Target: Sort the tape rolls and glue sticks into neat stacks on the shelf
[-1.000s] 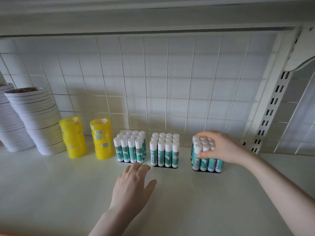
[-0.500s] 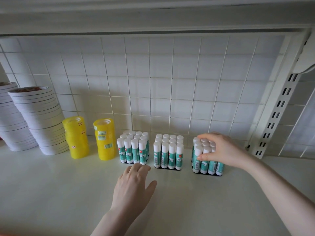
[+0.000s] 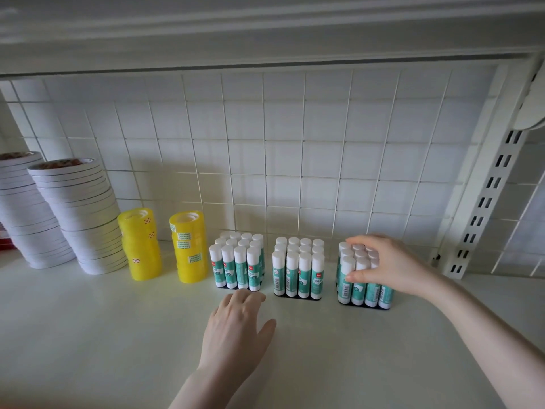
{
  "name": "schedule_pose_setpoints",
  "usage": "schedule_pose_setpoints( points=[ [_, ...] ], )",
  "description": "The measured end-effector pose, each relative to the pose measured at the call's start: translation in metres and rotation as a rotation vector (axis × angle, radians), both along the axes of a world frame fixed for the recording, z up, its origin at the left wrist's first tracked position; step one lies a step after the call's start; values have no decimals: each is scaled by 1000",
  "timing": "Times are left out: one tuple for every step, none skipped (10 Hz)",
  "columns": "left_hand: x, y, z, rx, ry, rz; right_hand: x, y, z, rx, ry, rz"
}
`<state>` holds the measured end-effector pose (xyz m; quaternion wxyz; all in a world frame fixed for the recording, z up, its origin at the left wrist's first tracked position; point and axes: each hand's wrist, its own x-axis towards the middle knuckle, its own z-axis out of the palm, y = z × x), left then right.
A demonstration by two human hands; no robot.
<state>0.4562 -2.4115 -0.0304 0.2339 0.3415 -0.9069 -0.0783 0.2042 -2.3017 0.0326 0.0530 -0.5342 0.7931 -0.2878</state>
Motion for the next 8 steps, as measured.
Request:
schedule_pose_setpoints(
  points=[
    [0, 0, 0, 8, -5, 1, 0, 1, -2, -1, 8, 2],
    [0, -1, 0, -1, -21, 16, -1, 2, -4, 0, 49, 2],
    [1, -3, 1, -1, -38, 47, 0, 5, -7, -22, 95, 13],
    [1, -5, 1, 6, -37, 77, 3, 11, -9, -72, 168, 7],
    [2, -6, 4, 1, -23, 111, 8, 17, -10, -134, 288, -28],
    [5, -9, 7, -33, -31, 140, 15, 19, -13, -170, 395, -72],
    [10, -8, 16, -47, -36, 163, 26, 21, -13, -227, 445, -110],
    [23, -14, 21, -40, -35, 190, 42, 19, -17, -287, 450, -137]
  ],
)
